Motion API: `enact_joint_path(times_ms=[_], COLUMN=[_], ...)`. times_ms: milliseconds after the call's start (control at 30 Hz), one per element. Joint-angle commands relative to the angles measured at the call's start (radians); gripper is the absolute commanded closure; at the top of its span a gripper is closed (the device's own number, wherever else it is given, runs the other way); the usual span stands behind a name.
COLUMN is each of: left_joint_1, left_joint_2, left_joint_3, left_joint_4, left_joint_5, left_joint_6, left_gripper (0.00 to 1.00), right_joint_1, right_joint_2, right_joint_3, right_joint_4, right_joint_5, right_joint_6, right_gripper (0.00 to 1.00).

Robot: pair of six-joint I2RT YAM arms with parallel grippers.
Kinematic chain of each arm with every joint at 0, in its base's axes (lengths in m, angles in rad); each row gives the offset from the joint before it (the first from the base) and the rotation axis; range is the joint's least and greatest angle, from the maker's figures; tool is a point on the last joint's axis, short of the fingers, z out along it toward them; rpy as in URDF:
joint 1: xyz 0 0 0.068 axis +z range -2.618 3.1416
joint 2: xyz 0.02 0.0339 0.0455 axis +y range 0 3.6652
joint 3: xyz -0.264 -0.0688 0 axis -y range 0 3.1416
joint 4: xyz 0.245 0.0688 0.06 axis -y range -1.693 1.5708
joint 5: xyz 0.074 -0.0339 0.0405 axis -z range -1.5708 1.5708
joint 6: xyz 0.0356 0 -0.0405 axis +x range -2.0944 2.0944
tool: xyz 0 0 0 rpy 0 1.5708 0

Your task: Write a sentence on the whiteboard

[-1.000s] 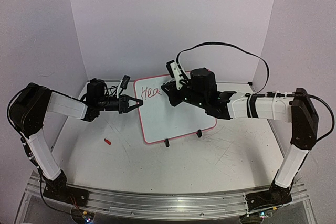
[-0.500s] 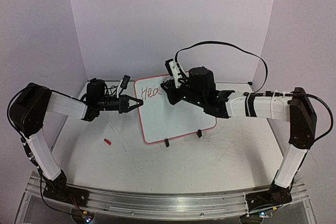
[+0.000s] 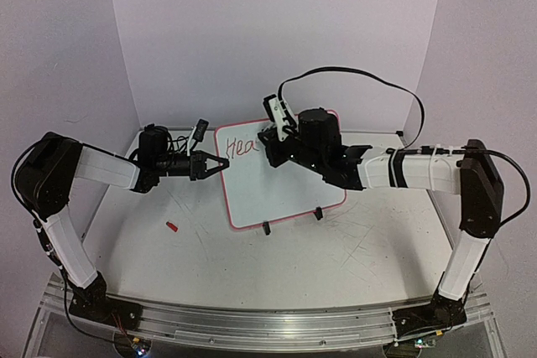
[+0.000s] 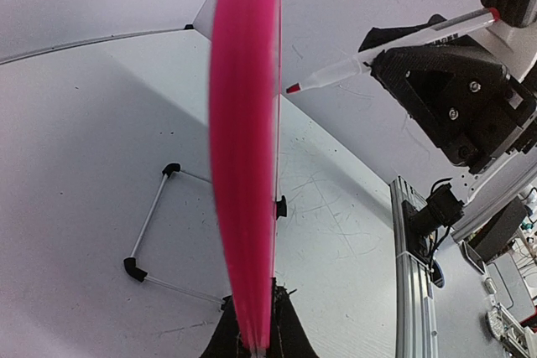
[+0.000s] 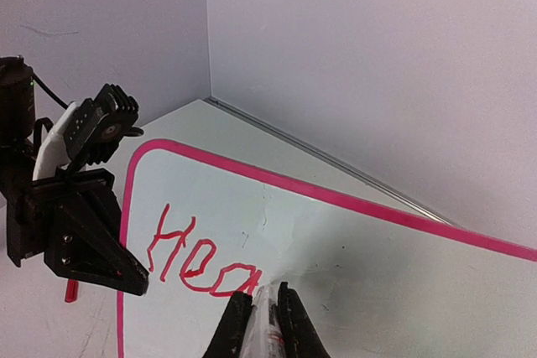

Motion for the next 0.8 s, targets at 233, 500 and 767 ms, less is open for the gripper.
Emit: enact_joint_path(times_ms=[233, 500, 767], left_joint_1=[0.003, 0.003, 0.002], left_joint_2=[-0.002, -0.003, -0.004], left_joint_3=[0.027, 0.03, 0.032], left_joint_4=[-0.012, -0.012, -0.011], left_joint_5=[-0.074, -0.072, -0.073], left_joint_6=[0.1, 0.099, 0.101], left_gripper=[1.0, 1.0, 1.0], right_joint_1=[0.004, 0.004, 0.004], right_joint_2=[0.028, 0.033, 0.014], right_joint_3=[0.069, 0.064, 0.028], right_joint_4=[0.038, 0.029, 0.022], right_joint_5=[0.018, 0.052, 0.07], right_joint_6=[-0.005, 0.004, 0.017], right_gripper=[1.0, 1.0, 1.0])
